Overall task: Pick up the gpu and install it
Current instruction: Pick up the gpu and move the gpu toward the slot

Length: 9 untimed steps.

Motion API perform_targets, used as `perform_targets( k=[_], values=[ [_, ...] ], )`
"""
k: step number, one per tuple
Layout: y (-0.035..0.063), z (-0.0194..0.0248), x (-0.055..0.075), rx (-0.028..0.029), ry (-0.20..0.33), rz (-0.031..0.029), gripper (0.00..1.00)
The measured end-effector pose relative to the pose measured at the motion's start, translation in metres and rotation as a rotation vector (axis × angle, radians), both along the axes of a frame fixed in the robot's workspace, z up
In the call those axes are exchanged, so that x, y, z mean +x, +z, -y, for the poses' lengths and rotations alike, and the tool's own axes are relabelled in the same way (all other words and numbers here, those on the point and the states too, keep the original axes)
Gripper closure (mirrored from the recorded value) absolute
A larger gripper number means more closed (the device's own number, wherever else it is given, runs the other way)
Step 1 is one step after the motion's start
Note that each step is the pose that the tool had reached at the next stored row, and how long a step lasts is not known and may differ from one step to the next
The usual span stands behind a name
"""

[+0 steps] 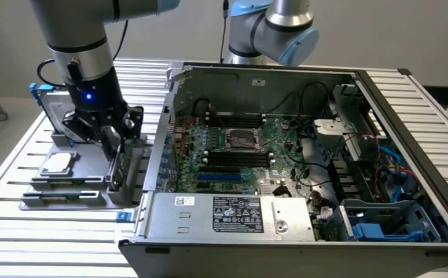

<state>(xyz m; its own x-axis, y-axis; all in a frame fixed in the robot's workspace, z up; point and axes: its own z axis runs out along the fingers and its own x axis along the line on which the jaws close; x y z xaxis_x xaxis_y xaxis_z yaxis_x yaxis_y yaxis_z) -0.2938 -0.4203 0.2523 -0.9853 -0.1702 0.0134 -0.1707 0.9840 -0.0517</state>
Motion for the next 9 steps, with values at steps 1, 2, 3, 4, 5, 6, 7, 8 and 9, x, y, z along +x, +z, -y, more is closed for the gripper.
perform_targets(
  k=[1,2,3,4,5,6,7,8,9],
  values=[
    [-0.0018,0.0000,0.0000,0.0001,0.000,0.0001,0.64],
    [-0.0030,0.0000,0.0001,0.0001,-0.001,0.0000,0.64],
    [-0.0032,0.0000,0.0002,0.0000,-0.001,-0.0001,0.64],
    [-0.0032,0.0000,0.0002,-0.0001,-0.002,-0.0002,0.64],
    [-0.0025,0.0000,0.0003,-0.0002,-0.002,-0.0003,0.64],
    [-0.0012,-0.0002,0.0004,0.0000,-0.003,0.0000,0.64],
    [0.0009,-0.0005,0.0004,0.0001,-0.003,-0.0001,0.64],
    [0.0027,-0.0009,0.0004,0.0002,-0.004,0.0002,0.64],
    [0.0042,-0.0011,0.0004,0.0001,-0.005,0.0000,0.64]
  ],
)
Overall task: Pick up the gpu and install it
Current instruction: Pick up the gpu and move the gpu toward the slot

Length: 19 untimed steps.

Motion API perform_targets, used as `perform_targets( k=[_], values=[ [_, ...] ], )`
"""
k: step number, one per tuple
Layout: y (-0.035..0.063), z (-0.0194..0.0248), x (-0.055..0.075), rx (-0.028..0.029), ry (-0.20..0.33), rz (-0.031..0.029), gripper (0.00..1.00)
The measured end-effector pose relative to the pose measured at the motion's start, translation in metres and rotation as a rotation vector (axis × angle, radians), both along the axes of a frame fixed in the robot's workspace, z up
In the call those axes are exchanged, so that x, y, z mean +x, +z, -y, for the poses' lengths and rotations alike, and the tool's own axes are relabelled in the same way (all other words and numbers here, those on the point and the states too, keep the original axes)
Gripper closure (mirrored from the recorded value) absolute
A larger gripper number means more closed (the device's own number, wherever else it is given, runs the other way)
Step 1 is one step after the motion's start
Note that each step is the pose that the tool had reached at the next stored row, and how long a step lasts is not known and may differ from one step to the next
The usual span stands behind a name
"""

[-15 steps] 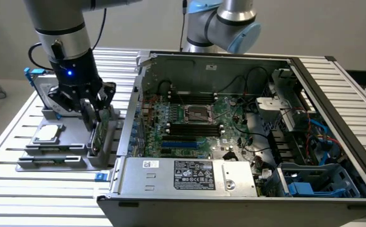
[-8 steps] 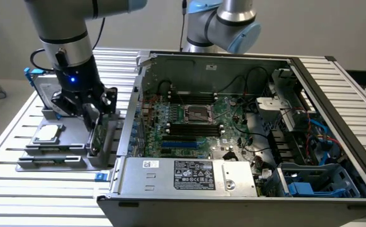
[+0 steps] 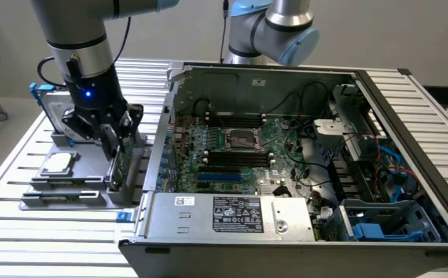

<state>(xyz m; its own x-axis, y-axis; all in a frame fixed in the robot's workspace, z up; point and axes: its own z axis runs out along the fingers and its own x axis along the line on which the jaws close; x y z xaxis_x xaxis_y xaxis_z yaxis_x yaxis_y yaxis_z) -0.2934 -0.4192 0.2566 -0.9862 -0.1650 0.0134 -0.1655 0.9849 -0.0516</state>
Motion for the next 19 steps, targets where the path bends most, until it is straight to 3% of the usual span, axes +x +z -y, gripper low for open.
perform_targets(
  k=[11,19],
  values=[
    [-0.0036,-0.0006,-0.002,0.0000,-0.045,0.0107,0.64],
    [-0.0115,-0.0006,-0.003,0.0001,-0.047,0.0193,0.64]
  ],
)
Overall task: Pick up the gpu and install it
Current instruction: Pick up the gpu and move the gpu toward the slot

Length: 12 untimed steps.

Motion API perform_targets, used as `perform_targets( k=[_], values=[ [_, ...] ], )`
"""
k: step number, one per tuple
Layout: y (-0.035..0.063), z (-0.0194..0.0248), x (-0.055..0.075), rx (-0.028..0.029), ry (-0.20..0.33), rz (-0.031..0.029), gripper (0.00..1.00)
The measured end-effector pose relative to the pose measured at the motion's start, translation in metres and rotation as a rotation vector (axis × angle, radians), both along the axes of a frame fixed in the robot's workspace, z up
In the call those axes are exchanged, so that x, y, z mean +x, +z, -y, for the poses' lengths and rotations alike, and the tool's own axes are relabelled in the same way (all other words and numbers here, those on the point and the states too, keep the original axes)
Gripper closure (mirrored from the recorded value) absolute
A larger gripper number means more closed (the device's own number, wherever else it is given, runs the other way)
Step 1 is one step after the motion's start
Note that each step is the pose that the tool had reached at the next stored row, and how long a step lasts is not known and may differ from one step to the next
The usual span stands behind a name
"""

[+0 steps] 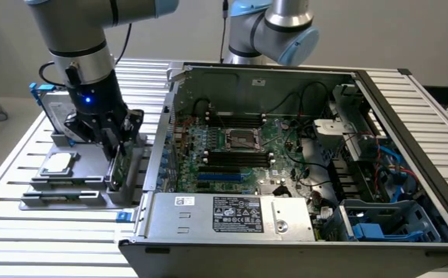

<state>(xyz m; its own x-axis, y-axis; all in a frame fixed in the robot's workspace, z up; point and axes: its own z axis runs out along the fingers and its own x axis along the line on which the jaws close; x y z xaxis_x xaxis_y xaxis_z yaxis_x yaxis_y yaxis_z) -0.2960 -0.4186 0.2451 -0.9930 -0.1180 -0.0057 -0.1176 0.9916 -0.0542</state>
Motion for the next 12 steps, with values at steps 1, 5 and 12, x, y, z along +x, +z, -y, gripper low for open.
perform_targets(
  k=[1,5,12],
  values=[
    [-0.0005,0.0000,0.0000,-0.0001,0.000,0.0002,0.64],
    [-0.0029,0.0000,-0.0002,0.0000,-0.002,0.0010,0.64],
    [-0.0050,-0.0001,-0.0004,0.0005,-0.008,0.0010,0.64]
  ],
)
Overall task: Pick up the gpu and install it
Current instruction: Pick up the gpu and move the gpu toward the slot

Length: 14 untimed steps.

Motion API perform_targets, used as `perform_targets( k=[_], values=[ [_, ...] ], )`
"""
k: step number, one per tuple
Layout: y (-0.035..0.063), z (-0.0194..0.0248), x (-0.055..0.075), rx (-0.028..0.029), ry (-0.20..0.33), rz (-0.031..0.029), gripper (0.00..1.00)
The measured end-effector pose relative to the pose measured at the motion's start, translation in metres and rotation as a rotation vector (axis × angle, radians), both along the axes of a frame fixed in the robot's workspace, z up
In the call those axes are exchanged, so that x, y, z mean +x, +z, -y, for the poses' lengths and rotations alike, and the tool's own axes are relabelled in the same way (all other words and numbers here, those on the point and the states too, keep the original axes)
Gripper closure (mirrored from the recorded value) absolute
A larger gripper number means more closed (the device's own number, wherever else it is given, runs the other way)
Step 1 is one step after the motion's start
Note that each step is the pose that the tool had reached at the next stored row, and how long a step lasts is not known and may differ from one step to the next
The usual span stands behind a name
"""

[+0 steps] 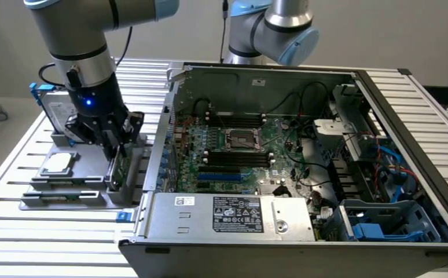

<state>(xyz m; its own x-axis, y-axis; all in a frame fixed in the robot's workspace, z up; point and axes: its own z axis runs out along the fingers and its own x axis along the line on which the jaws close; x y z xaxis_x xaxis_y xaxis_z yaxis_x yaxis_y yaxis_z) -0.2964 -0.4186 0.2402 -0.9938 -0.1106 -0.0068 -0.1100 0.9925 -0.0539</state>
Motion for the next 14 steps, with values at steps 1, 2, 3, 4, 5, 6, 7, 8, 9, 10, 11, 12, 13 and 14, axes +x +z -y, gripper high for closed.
perform_targets(
  k=[1,2,3,4,5,6,7,8,9,10,11,12,13,14],
  values=[
    [-0.0003,0.0000,-0.0001,0.0007,-0.001,0.0000,0.64],
    [-0.0004,0.0000,-0.0002,0.0017,-0.001,0.0000,0.64],
    [-0.0005,0.0000,-0.0004,0.0034,-0.002,0.0000,0.64],
    [-0.0005,0.0000,-0.0007,0.0053,-0.003,-0.0001,0.64],
    [-0.0005,0.0000,-0.0009,0.0077,-0.004,0.0000,0.64],
    [-0.0005,-0.0001,-0.0012,0.0105,-0.006,-0.0001,0.64],
    [-0.0005,-0.0001,-0.0013,0.0128,-0.007,-0.0001,0.64],
    [-0.0004,0.0000,-0.0014,0.0147,-0.008,-0.0002,0.64],
    [-0.0005,0.0000,-0.0014,0.0165,-0.009,0.0000,0.64],
    [-0.0006,-0.0001,-0.0014,0.0178,-0.009,0.0001,0.64],
    [-0.0006,-0.0001,-0.0014,0.0185,-0.009,0.0001,0.66],
    [-0.0006,0.0000,-0.0014,0.0185,-0.009,0.0000,0.73],
    [-0.0005,0.0000,-0.0014,0.0185,-0.009,0.0000,0.73],
    [-0.0005,0.0000,-0.0014,0.0185,-0.009,0.0000,0.73]
  ],
)
